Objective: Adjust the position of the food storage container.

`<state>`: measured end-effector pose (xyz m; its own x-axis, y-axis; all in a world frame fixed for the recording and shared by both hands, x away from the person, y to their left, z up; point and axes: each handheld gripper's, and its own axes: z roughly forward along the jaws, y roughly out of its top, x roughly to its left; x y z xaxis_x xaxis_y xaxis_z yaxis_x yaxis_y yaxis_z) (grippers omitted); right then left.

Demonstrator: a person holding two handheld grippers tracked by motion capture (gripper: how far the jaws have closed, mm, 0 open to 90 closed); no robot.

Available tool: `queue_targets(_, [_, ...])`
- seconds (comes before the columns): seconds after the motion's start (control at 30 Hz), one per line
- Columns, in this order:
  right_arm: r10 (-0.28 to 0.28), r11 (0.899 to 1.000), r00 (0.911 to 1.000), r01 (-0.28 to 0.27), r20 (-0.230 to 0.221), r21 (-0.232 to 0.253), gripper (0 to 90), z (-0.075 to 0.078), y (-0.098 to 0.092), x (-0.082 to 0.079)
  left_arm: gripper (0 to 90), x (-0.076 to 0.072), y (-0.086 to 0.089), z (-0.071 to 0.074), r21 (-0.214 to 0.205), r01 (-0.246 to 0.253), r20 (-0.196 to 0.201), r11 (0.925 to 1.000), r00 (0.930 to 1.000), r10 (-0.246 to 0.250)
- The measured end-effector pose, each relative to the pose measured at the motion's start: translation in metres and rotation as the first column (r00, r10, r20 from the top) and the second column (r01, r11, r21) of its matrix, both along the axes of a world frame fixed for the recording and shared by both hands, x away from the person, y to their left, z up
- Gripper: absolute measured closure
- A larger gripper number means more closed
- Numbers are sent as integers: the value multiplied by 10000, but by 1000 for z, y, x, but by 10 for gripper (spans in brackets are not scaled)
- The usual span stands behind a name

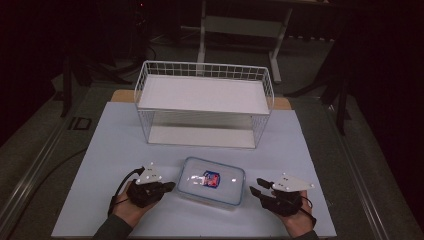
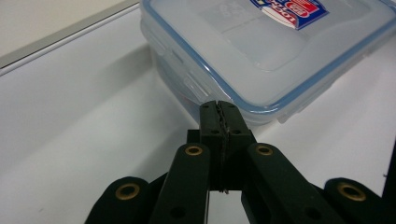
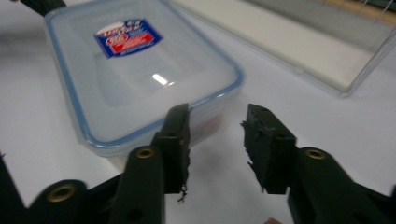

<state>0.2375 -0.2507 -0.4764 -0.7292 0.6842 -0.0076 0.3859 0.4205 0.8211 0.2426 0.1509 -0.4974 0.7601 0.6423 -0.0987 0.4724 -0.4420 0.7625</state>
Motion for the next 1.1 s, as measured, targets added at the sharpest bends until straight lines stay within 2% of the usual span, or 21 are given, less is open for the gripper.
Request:
queue_targets(0.13, [-9,9997,9996,3,-273,-224,687,-2,1,2,899,-1,-3,0,-40,74,5,10000,10000,-74])
queue_targets(0.17, [63,9991,9971,-95,-759,-419,806,-6,2,4,900,-2,-6,0,-59,167,-10,9998,9999,-167])
queue_targets(0.33, [273,9961,9919,-374,-1237,-799,884,-11,7,6,900,-4,-10,0,2,325,26,9995,9995,-325])
queue_targets(0.4, [240,9965,9921,-336,-1233,-763,887,-10,8,7,899,-5,-9,0,-89,305,-51,9995,9995,-306])
queue_targets(0.47, [153,9990,9908,-207,-1343,-390,894,-10,8,9,900,-5,-9,0,-106,326,-80,9994,9994,-327])
queue_targets(0.53, [20,9994,9912,-63,-1326,-326,897,-8,9,13,899,-6,-9,-1,-161,303,-92,9994,9995,-305])
queue_targets(0.6, [-84,9996,9912,49,-1320,-269,897,-8,11,17,898,-9,-11,-3,164,499,-183,9986,9986,-496])
queue_targets(0.63, [-120,9995,9909,82,-1337,-289,897,-8,11,18,899,-10,-11,-3,115,565,-182,9983,9983,-562])
queue_targets(0.7, [-181,9989,9910,121,-1323,-463,896,-7,12,18,897,-11,-11,-2,124,706,-213,9974,9973,-703])
queue_targets(0.87, [-185,9965,9901,70,-1390,-828,894,-7,13,17,897,-12,-11,-2,129,711,-160,9974,9974,-709])
queue_targets(0.93, [-280,9936,9886,113,-1479,-1126,895,-10,13,16,896,-11,-7,-2,1,637,-230,9980,9977,-637])
queue_targets(1.1, [-493,9916,9847,282,-1669,-1263,897,-13,15,20,897,-10,-6,-3,-98,608,-331,9981,9976,-611])
